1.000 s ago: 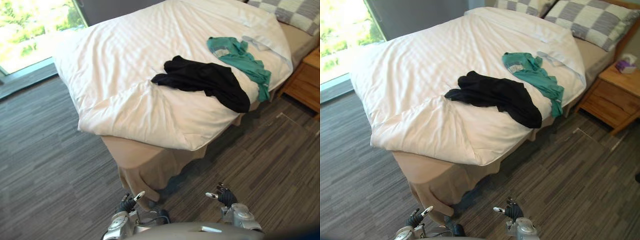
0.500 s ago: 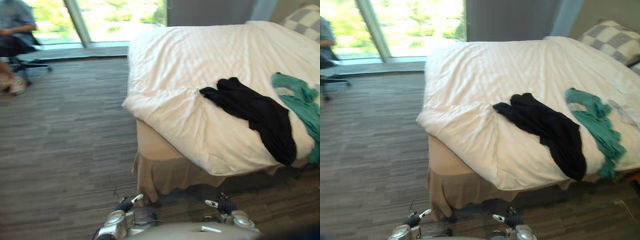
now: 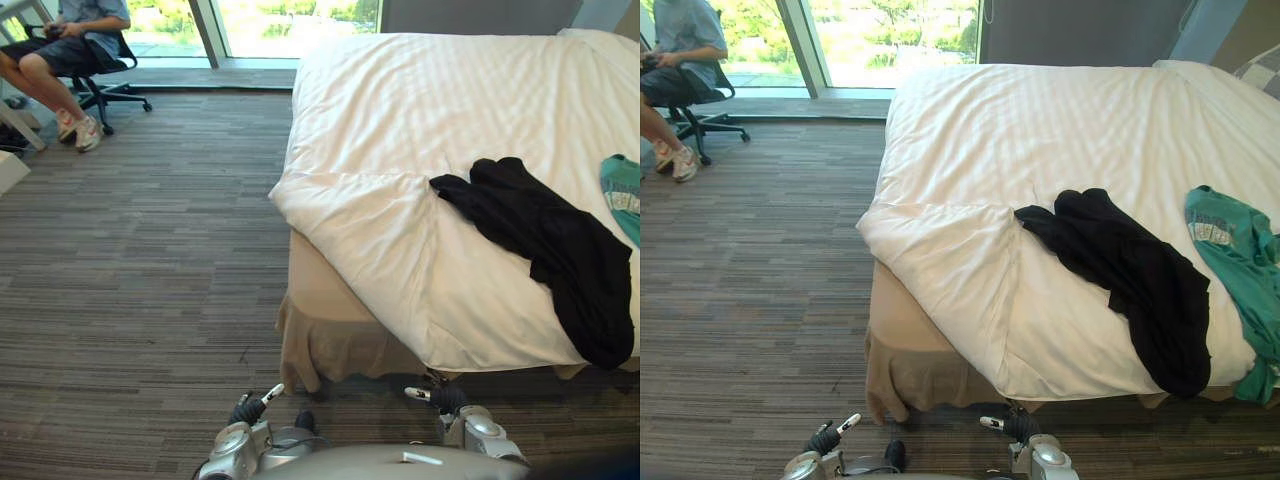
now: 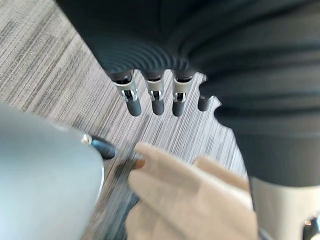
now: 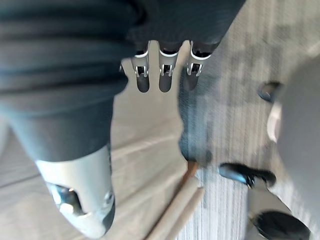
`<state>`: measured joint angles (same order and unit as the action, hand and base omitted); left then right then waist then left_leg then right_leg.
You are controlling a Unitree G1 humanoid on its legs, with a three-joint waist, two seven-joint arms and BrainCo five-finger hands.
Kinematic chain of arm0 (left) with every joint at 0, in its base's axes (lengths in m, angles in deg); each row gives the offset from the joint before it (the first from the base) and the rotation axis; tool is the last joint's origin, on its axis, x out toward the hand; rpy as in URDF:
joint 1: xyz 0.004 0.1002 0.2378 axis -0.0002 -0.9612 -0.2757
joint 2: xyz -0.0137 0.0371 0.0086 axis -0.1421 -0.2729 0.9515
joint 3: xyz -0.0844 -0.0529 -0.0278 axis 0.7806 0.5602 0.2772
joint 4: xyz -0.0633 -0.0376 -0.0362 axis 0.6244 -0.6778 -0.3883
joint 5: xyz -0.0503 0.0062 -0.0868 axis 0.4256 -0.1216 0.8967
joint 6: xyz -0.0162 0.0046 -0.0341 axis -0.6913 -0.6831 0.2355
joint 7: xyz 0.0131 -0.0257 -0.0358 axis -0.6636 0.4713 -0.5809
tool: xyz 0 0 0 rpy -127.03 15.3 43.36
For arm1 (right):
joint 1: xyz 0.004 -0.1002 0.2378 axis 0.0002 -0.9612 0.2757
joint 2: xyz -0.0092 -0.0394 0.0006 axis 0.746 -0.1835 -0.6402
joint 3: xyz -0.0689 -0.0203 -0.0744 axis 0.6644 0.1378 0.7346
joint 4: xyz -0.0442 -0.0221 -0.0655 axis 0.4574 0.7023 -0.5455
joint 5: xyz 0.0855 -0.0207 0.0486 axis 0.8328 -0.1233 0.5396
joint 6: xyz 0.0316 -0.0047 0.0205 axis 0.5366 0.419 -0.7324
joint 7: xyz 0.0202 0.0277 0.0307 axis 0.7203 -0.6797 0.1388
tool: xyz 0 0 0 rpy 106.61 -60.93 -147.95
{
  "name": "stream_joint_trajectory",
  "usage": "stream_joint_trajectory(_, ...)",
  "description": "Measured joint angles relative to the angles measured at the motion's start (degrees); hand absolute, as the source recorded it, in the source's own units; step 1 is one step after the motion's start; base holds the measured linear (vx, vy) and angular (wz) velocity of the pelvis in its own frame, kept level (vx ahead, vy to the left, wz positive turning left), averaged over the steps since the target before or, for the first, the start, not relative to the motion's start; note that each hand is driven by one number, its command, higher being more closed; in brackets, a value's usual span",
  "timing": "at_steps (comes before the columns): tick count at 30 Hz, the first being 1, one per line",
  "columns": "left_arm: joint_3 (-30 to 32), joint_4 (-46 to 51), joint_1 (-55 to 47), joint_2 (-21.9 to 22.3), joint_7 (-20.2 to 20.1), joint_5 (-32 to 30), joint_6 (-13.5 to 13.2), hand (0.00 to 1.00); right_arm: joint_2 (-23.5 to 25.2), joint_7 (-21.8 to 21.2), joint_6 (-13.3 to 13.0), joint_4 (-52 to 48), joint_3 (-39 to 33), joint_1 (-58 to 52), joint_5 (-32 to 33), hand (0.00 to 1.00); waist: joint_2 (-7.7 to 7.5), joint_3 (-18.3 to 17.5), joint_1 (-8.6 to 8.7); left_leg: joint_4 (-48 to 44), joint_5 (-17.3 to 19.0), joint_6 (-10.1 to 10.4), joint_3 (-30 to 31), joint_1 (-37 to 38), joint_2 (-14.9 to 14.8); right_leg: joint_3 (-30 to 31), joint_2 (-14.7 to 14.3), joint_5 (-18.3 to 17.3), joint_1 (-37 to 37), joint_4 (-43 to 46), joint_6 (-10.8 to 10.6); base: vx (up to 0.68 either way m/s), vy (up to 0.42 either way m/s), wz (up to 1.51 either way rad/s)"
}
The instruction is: Tidy the bed and pick cloth on bed and put in laundry
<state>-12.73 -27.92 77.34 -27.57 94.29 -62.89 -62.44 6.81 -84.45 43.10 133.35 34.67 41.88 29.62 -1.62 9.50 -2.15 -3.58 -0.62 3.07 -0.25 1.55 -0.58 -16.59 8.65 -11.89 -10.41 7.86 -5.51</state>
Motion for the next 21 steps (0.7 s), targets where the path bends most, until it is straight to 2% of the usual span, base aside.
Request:
stream_joint_trajectory(2, 0.3, -0.8, -0.4, 0.6, 0.4, 2.2, -0.3, 0.0, -0.4, 0.4, 0.9, -0.1, -0.7, -0.8, 0.9, 0.0, 0.44, 0.0, 0.96, 3.5, -0.8, -0.6, 0.0, 1.6, 0.2, -0.6, 0.4, -0.9, 0.4, 0.7, -0.6, -0.1, 0.024, 0.17)
stream_joint_trajectory(3, 0.5, -1.0, -1.0, 0.6, 0.7, 2.9, -0.5, 0.0, -0.4, 0.6, 1.0, -0.1, -1.7, -1.1, 1.8, 0.0, 0.7, -0.2, 1.35, 7.2, -2.6, -0.8, 0.1, 3.3, 0.3, -1.2, 0.5, -1.4, 0.6, 1.3, -0.9, -0.12, 0.013, 0.35)
stream_joint_trajectory(4, 0.5, -1.1, -1.4, 0.4, 1.4, 4.3, -1.0, 0.0, -0.3, 1.1, 1.2, -0.6, -3.0, -1.8, 3.3, 0.0, 0.53, -0.3, 2.1, 9.7, -4.1, -1.0, 0.8, 4.0, 0.6, -1.8, 0.8, -1.8, 0.6, 1.9, -1.3, -0.1, 0.016, 0.27)
stream_joint_trajectory(6, 1.1, -1.1, -1.8, 0.6, 1.7, 8.1, -1.8, 0.0, -0.2, 1.7, 1.8, -0.7, -4.6, -2.8, 5.2, 0.0, 0.19, -0.2, 2.26, 9.7, -4.2, -1.1, 0.8, 4.0, 0.7, -1.9, 1.1, -2.1, 0.6, 2.1, -1.4, -0.08, 0.02, 0.11)
stream_joint_trajectory(9, 1.2, -1.4, -2.8, 0.6, 1.5, 20.2, -5.8, 0.0, 0.2, 1.9, 2.7, -0.6, -6.9, -3.5, 8.3, 0.0, -0.38, -0.6, 2.46, 9.7, -4.2, -1.2, 1.1, 3.4, 1.3, -2.1, 1.1, -1.8, 0.5, 1.2, -2.0, -0.04, 0.02, 0.07)
stream_joint_trajectory(11, 2.0, -1.7, -2.9, 0.6, 1.6, 25.0, -8.1, 0.0, 0.1, 1.7, 3.3, -0.7, -9.0, -4.3, 8.4, 0.0, -0.45, -0.6, 2.54, 9.7, -4.1, -1.3, 1.3, 3.2, 1.6, -2.8, 1.2, -1.4, -0.1, -0.1, -2.2, -0.01, 0.009, 0.14)
stream_joint_trajectory(12, 3.1, -1.3, -3.0, 0.5, 2.7, 25.0, -9.5, 0.0, 0.0, 1.6, 3.7, -0.7, -9.7, -4.4, 8.4, 0.0, -0.56, -0.7, 2.49, 9.7, -3.5, -1.1, 1.3, 2.8, 1.8, -3.0, 1.3, -1.3, -0.2, -0.4, -2.4, 0.0, 0.014, 0.17)
stream_joint_trajectory(13, 5.0, 0.2, -3.0, 0.3, 5.8, 23.0, -12.3, 0.0, 0.0, 1.4, 4.3, -0.6, -10.7, -5.1, 8.4, 0.0, -0.71, -1.2, 2.53, 9.7, -3.4, -1.2, 1.3, 2.1, 2.0, -3.3, 1.4, -0.9, -0.3, -1.3, -2.4, 0.02, 0.015, 0.11)
stream_joint_trajectory(17, 7.4, 9.7, -2.7, -1.6, 11.7, 18.9, -17.4, 0.0, -0.1, 0.7, 5.6, -0.7, -12.7, -4.7, 9.3, 0.0, -0.63, -1.3, 2.49, 9.7, -3.7, -1.7, 1.4, 1.5, 2.8, -3.8, 1.6, 1.1, -1.2, -3.0, -2.4, 0.09, 0.009, 0.1)
stream_joint_trajectory(19, 7.7, 16.5, -0.7, -4.9, 16.2, 11.2, -20.6, 0.0, -0.4, 0.2, 6.6, -1.2, -13.5, -4.3, 9.7, 0.0, -0.66, -1.4, 2.55, 9.7, -3.7, -1.7, 1.3, 1.6, 3.0, -3.8, 1.6, 1.6, -1.6, -3.7, -1.7, 0.1, -0.002, 0.15)
stream_joint_trajectory(21, 7.6, 22.4, 0.9, -7.7, 19.5, 5.0, -21.6, 0.0, -0.7, 0.1, 7.4, -1.8, -13.5, -3.5, 10.0, 0.0, -0.66, -1.4, 2.7, 9.7, -3.7, -1.7, 0.7, 1.9, 3.0, -3.8, 1.4, 1.8, -2.1, -3.7, -1.3, 0.04, -0.024, 0.09)
